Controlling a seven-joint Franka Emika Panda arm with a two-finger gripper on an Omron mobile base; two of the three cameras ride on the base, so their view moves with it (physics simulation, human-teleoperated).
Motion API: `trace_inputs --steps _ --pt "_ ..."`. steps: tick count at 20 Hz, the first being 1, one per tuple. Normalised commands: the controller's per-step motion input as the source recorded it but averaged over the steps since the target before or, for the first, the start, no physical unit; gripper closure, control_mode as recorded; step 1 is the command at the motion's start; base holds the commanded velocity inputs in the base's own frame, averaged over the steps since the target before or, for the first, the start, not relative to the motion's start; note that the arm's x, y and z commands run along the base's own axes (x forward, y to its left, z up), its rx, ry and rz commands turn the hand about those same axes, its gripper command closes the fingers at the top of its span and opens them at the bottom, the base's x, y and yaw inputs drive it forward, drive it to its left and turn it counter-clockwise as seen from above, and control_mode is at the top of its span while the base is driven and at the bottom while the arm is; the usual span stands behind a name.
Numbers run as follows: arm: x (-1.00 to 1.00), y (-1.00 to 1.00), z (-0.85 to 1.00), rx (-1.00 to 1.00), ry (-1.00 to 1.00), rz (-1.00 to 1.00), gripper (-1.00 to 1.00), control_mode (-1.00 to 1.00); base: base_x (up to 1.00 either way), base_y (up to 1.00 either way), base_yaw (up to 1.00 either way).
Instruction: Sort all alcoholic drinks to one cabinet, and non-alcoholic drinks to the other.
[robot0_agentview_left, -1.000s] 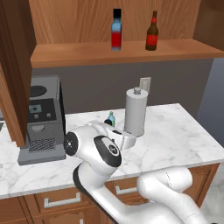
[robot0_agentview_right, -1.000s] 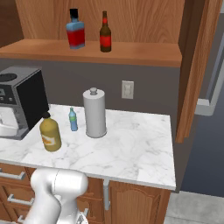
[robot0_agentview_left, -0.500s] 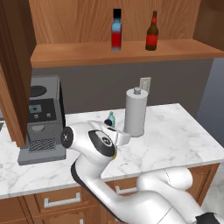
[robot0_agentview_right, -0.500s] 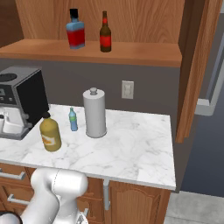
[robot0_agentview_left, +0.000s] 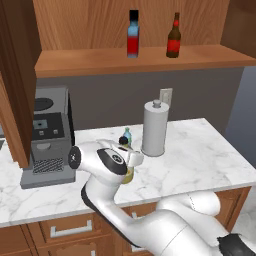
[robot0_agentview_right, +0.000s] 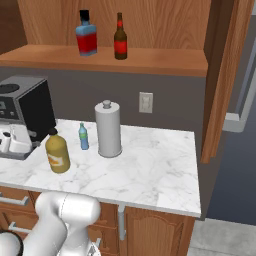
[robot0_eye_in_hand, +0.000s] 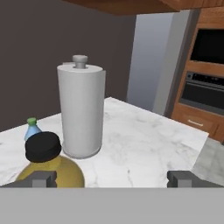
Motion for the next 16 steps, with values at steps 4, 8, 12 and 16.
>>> trace_inputs --steps 4,8,12,16 --pt "0.16 0.08 -0.05 0.0 0.0 0.0 -1.0 -1.0 0.0 0.0 0.0" --pt "0.14 0.02 0.0 0.0 0.0 -0.03 -1.0 -1.0 0.0 0.0 0.0" --pt "0.19 0.0 -0.01 -0.01 0.0 -0.03 -1.0 -1.0 0.0 0.0 0.0" --pt "0.24 0.0 -0.05 -0.01 0.0 -0.03 -1.0 -1.0 0.0 0.0 0.0"
